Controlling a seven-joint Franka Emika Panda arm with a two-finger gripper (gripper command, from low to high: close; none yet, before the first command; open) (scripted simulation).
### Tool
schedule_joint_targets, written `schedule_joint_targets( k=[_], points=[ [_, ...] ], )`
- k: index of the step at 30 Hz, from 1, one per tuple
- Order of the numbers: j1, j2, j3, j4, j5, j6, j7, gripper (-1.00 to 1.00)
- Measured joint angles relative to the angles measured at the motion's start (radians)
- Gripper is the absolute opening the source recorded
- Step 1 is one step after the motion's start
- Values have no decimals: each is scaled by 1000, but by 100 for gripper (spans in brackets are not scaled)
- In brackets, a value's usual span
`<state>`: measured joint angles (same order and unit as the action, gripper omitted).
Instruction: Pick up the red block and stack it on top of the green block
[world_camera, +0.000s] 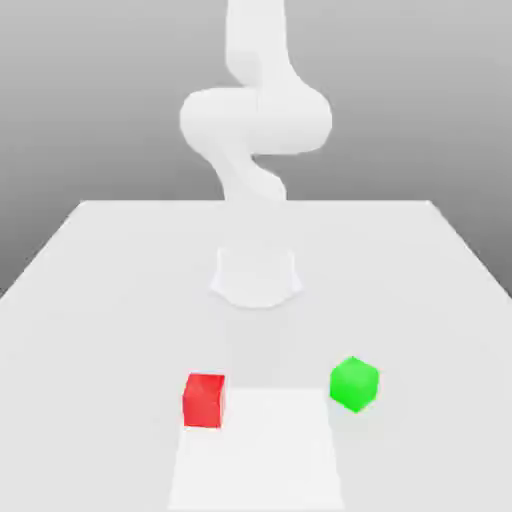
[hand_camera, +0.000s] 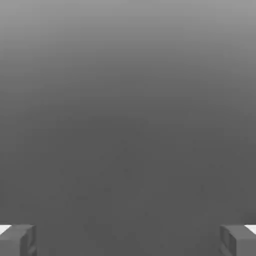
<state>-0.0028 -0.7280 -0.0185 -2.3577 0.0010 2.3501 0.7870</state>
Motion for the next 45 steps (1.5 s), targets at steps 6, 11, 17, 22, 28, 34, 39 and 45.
schedule_joint_targets(
  k=[6,11,17,22,28,34,39,45],
  points=[
    [-11,209,-47,-158,3,142,-37,0],
    [-25,384,-77,-289,3,259,-66,0],
    [-54,632,-112,-465,-14,425,-93,0],
    [-60,823,-100,-475,48,578,-146,0],
    [-104,928,-45,-461,95,667,-179,-100],
    [-94,882,-62,-467,68,629,-161,-100],
    [-99,709,-76,-493,-5,482,-108,-100],
    [126,571,49,-535,49,386,-234,-100]
  ],
)
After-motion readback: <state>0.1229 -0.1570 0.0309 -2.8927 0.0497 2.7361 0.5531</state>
